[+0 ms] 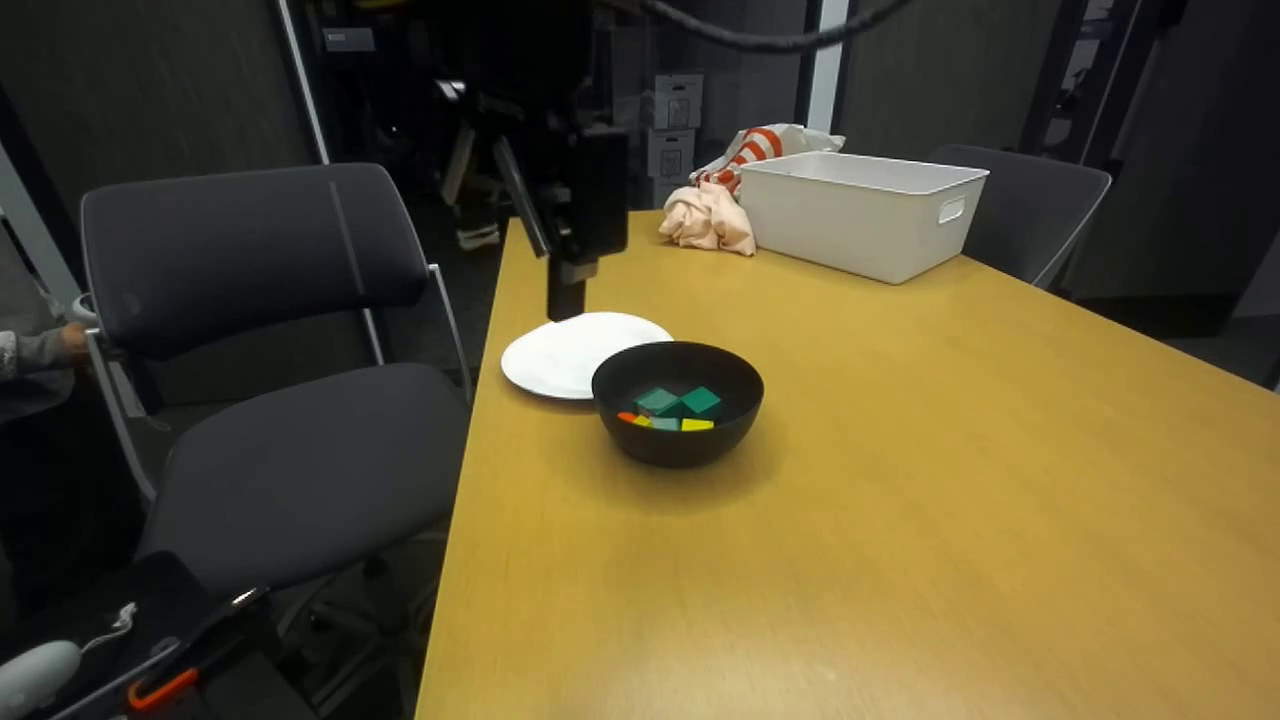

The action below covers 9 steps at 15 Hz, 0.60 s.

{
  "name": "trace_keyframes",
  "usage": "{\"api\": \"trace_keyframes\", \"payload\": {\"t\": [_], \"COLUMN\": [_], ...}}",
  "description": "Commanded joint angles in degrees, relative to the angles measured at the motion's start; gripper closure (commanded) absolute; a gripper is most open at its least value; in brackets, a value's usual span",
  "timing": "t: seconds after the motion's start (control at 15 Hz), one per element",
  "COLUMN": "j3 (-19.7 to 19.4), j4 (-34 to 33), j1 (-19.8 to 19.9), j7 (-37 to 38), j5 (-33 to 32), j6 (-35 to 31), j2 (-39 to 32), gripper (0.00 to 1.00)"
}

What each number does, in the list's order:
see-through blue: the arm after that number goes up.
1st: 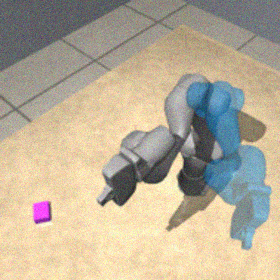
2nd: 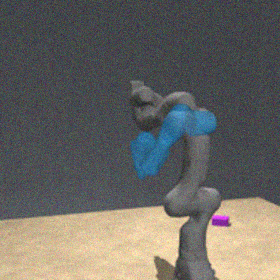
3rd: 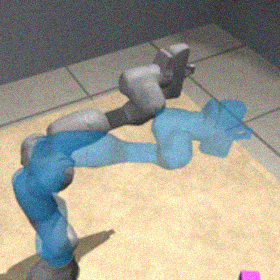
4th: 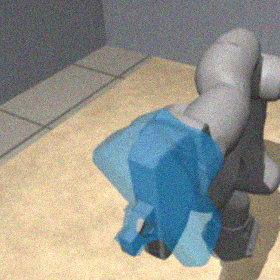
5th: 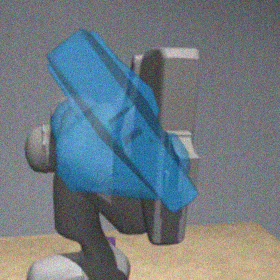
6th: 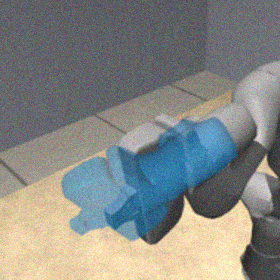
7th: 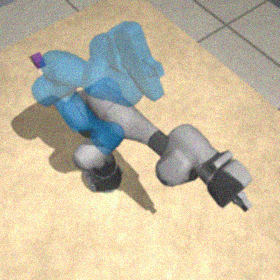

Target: Pour the contents from the bowl onto the white plate

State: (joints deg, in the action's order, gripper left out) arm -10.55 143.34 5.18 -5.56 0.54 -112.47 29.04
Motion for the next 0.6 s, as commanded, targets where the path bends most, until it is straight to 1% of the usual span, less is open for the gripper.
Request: {"api": "trace_keyframes", "payload": {"t": [0.0,0.13,0.27,0.53], "j3": [1.4,2.2,2.9,2.9], "j4": [-2.9,-3.5,-3.4,-4.6], "j1": [-0.5,-0.5,0.3,0.8], "j7": [0.7,1.3,2.4,4.5], "j5": [1.5,1.0,-0.8,-0.7], "j6": [-9.3,-15.0,-20.9,-28.0], "j2": [-8.3,-11.8,-14.9,-20.9], "gripper": [0.00,0.00,0.00,0.00]}}
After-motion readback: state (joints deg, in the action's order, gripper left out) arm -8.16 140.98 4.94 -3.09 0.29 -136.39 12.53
